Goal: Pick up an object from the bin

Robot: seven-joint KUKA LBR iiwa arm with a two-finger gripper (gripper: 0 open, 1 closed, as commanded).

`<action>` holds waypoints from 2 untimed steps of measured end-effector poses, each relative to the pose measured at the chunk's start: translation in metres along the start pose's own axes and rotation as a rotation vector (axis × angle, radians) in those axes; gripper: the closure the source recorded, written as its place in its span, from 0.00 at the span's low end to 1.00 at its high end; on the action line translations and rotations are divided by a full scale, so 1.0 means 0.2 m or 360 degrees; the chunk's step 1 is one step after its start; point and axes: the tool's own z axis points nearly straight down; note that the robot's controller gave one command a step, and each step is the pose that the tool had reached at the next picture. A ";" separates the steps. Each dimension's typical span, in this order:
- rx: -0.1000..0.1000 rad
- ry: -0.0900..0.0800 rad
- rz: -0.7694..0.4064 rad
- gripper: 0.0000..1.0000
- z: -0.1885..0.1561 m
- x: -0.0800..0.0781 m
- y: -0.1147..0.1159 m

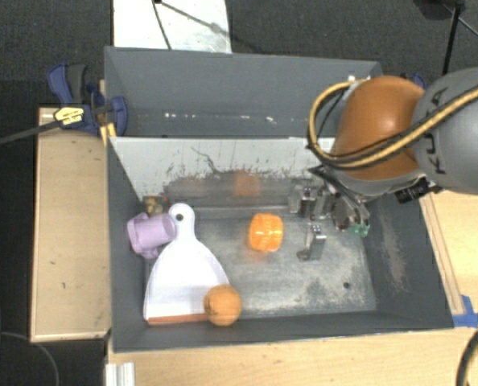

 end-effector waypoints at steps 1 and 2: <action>0.0000 -0.0013 0.0000 0.00 -0.02 -0.01 0.00; 0.0000 -0.0025 0.0063 0.00 0.21 -0.02 0.09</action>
Offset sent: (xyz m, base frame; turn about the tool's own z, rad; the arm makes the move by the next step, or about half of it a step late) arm 0.0000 0.0294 -0.0780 0.0580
